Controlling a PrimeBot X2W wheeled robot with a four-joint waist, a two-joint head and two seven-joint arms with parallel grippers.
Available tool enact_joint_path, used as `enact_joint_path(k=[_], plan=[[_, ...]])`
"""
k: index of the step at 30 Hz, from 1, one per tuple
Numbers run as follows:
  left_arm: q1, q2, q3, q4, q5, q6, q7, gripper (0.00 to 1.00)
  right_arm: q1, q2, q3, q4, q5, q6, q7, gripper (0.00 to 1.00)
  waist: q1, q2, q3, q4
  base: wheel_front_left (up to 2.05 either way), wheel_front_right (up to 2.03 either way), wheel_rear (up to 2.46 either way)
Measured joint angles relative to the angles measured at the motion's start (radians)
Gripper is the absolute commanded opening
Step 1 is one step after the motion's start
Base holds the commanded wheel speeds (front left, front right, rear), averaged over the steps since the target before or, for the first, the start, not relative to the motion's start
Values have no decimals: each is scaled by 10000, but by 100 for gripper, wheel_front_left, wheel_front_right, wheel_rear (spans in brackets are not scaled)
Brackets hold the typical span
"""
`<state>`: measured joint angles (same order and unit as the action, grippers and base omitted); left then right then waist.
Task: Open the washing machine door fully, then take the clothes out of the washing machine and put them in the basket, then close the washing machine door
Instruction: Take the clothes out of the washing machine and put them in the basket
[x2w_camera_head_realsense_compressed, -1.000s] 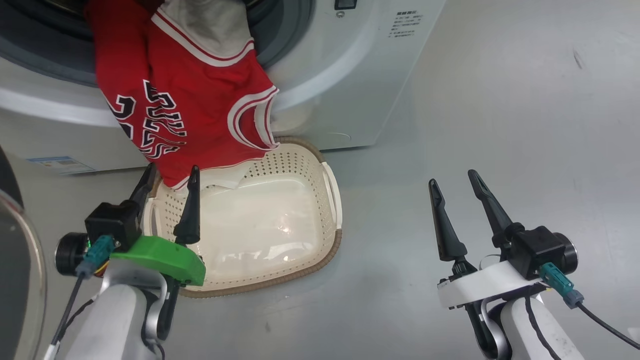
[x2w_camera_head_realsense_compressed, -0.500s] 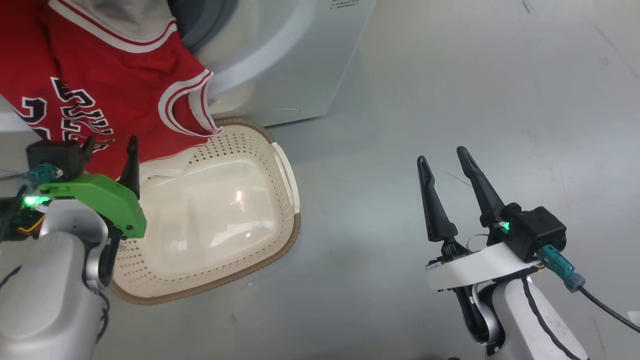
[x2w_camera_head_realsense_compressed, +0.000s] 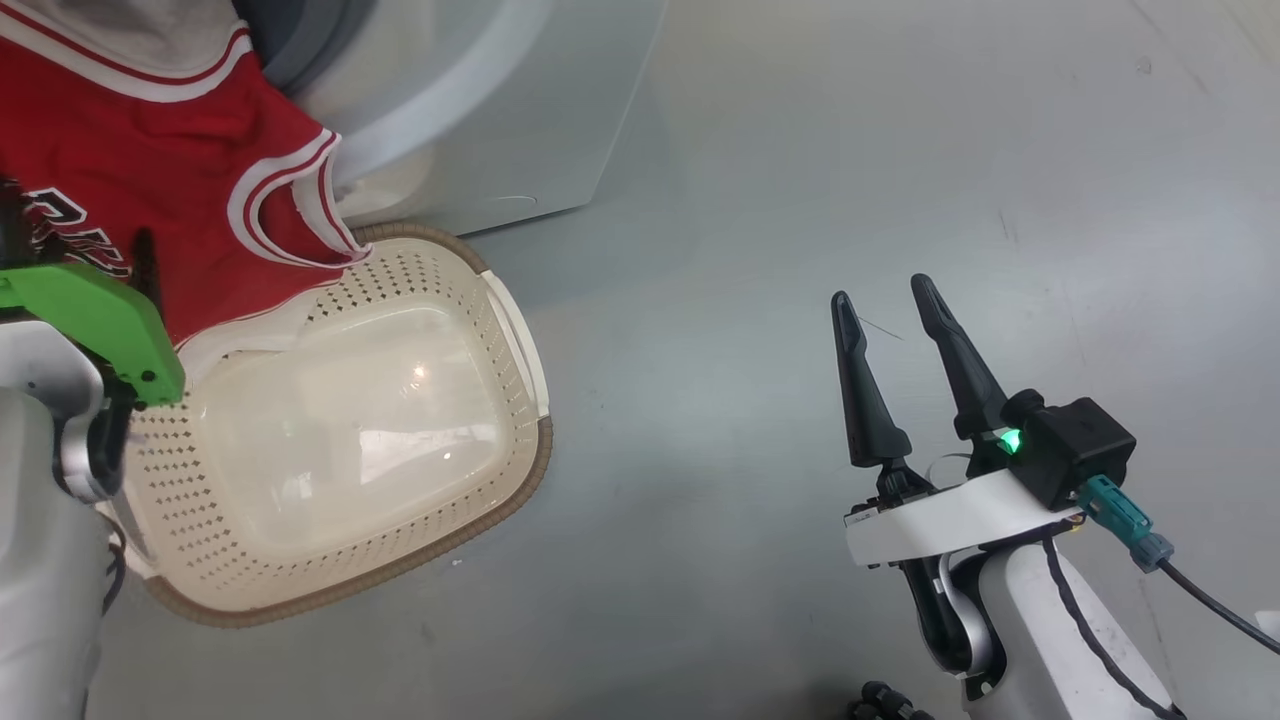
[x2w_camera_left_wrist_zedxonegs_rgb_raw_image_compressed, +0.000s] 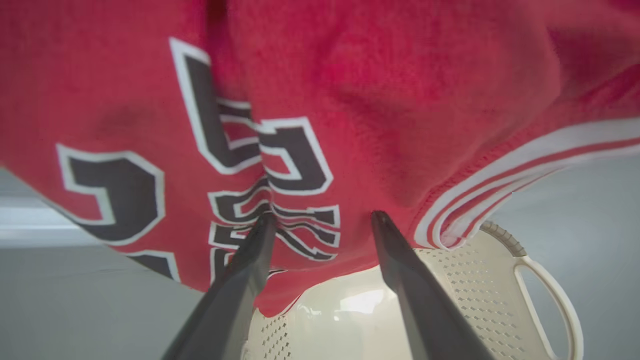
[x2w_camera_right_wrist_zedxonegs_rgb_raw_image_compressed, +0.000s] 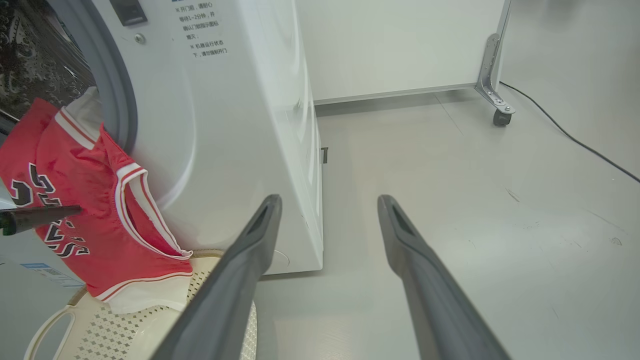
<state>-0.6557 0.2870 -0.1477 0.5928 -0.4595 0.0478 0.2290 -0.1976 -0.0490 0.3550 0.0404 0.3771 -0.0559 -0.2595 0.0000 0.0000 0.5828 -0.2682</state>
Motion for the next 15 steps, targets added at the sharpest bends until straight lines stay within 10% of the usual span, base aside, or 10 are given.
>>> enact_joint_path(k=[9, 10, 11, 13, 14, 15], plan=[[-674, 111, 211, 579, -63, 96, 146, 100, -10, 6, 86, 12, 13, -82, 0, 100, 0, 0, -44, -98, 0, 0, 0], [-711, 105, 209, 639, -73, 86, 115, 91, -10, 8, 100, 12, 13, -82, 0, 100, 0, 0, -49, -104, 0, 0, 0], [-741, 94, 205, 715, -88, 79, 117, 47, -11, 8, 113, 12, 13, -82, 0, 100, 0, 0, -54, -111, 0, 0, 0], [-766, 48, 176, 828, -144, -8, 113, 36, -11, 8, 115, 12, 13, -82, 0, 100, 0, 0, -66, -122, 0, 0, 0], [-769, 19, 151, 882, -142, -12, 63, 0, -11, 8, 115, 12, 13, -84, 0, 100, 0, 0, -74, -125, 0, 0, 0], [-770, 6, 102, 941, -136, -17, 61, 0, -12, 8, 115, 12, 13, -84, 0, 100, 0, 0, -82, -125, 0, 0, 0]])
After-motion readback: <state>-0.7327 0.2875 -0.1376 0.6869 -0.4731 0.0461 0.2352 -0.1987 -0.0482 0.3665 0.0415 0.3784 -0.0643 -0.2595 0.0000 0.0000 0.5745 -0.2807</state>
